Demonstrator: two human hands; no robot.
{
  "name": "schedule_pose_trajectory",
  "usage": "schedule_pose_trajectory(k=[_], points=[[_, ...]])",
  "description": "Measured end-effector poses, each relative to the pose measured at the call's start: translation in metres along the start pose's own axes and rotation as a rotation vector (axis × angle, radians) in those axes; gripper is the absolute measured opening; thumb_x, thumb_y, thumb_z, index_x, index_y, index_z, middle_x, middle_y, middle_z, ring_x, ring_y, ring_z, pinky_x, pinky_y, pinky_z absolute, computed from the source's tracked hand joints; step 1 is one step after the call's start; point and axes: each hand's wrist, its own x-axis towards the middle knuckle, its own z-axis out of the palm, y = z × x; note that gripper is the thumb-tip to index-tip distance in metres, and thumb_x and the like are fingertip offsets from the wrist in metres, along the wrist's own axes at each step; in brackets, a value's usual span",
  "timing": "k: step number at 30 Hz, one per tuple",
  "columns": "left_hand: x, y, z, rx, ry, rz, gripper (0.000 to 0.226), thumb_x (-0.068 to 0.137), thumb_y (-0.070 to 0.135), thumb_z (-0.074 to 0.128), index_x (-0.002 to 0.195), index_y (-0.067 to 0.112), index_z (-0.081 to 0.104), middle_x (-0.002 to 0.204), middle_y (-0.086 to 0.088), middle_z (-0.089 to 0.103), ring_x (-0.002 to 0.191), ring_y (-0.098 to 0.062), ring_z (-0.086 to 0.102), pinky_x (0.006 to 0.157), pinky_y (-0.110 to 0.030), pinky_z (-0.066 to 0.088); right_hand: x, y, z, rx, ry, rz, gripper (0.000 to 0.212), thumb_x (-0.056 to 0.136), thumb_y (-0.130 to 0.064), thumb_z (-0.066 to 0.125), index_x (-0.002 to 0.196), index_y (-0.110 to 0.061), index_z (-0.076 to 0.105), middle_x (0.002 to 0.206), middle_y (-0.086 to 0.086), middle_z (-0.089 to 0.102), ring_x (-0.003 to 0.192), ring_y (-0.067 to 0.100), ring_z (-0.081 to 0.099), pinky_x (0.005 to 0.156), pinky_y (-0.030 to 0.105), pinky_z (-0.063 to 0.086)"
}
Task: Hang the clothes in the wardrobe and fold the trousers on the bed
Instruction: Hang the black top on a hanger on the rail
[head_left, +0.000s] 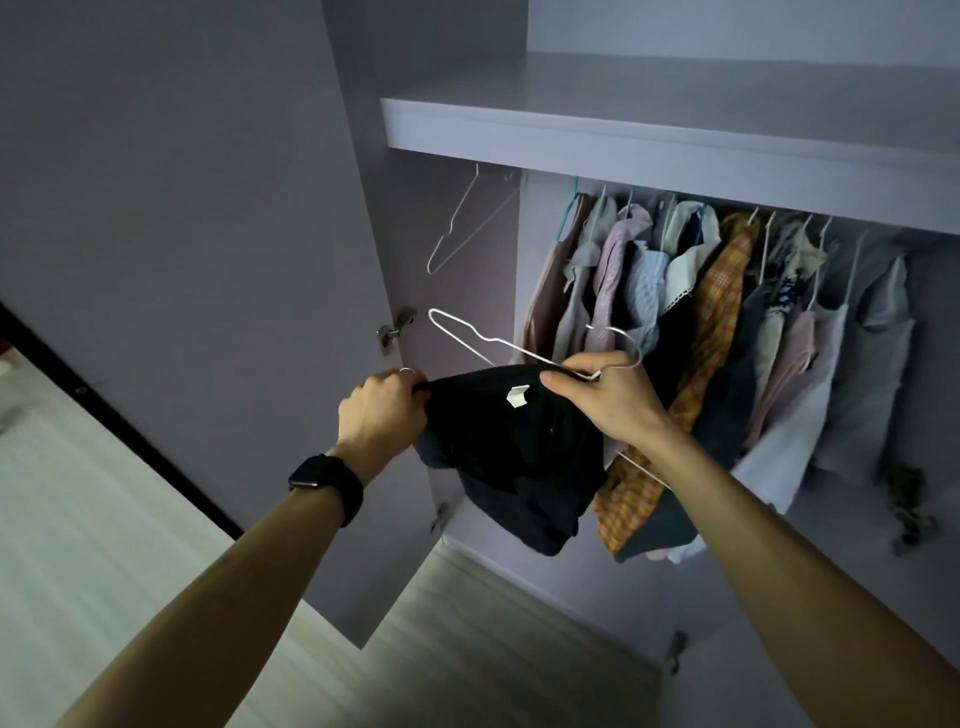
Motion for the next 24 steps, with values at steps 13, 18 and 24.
schedule_pose_trajectory(k=[13, 18, 24], points=[[0.045, 0.076, -0.060, -0.147, -0.171, 0.156, 0.019, 0.090, 0.032, 0.055, 0.104, 0.033, 0.067, 0.095, 0.009, 0.063, 0.090, -0.018, 0.059, 0.075, -0.027, 0.045, -0.018, -0.032, -0.020, 0.745, 0.643, 0.303, 0.043, 0.080, -0.044, 0.068, 0.045, -0.021, 0.058, 0.043, -0.009, 0.043, 0.039, 0.007, 0.034, 0.044, 0.022, 0.029], [0.049, 0.088, -0.088, -0.159, -0.147, 0.194, 0.009, 0.089, 0.031, 0.062, 0.092, 0.038, 0.065, 0.089, 0.012, 0.065, 0.091, -0.015, 0.062, 0.077, -0.025, 0.048, -0.012, -0.078, -0.033, 1.308, 0.598, 0.168, 0.027, 0.093, -0.012, 0.047, 0.068, -0.015, 0.055, 0.045, -0.007, 0.030, 0.036, 0.006, 0.020, 0.033, 0.019, 0.016], [0.051, 0.089, -0.126, -0.318, -0.131, 0.140, 0.012, 0.088, 0.025, 0.066, 0.095, 0.027, 0.075, 0.084, 0.000, 0.072, 0.071, -0.018, 0.070, 0.050, -0.015, 0.050, 0.013, -0.086, 0.006, 1.208, 0.616, 0.189, 0.032, 0.091, -0.001, 0.050, 0.060, -0.008, 0.048, 0.043, -0.006, 0.031, 0.035, 0.005, 0.023, 0.037, 0.019, 0.017]])
